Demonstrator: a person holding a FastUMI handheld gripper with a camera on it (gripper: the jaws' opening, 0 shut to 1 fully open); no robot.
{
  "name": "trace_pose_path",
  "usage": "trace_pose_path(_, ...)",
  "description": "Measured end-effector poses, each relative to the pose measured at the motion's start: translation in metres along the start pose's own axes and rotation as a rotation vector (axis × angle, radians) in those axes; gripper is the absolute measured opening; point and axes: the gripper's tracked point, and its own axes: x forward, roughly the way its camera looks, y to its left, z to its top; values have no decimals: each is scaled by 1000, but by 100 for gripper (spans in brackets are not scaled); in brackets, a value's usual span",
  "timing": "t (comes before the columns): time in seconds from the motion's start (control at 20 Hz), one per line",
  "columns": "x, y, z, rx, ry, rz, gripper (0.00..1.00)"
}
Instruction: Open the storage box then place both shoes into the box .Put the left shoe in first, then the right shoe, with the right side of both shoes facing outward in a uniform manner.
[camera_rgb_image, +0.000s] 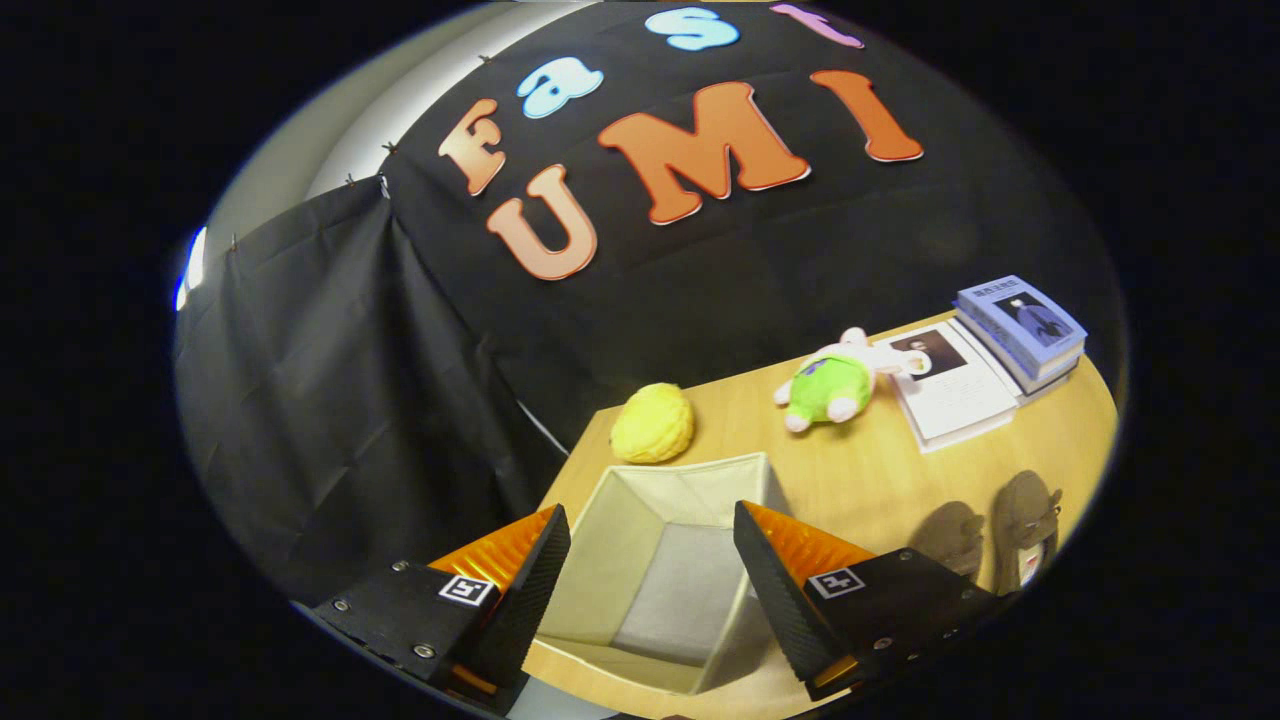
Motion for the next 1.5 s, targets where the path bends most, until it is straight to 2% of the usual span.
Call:
trace_pose_path(0.4, -52, -139, -28, -34, -3, -320, 98)
trace_pose_path(0.6, -67, -186, -51, -30, 9, -439, 98)
trace_pose_path(0.75, -65, -203, -71, 15, 29, -477, 96)
trace_pose_path(1.05, -59, -228, -114, 17, 114, -524, 76)
trace_pose_path(1.25, -42, -244, -136, 17, 167, -559, 59)
trace_pose_path(1.45, -32, -251, -156, 83, 210, -566, 41)
trace_pose_path(1.5, -30, -248, -156, 99, 204, -564, 34)
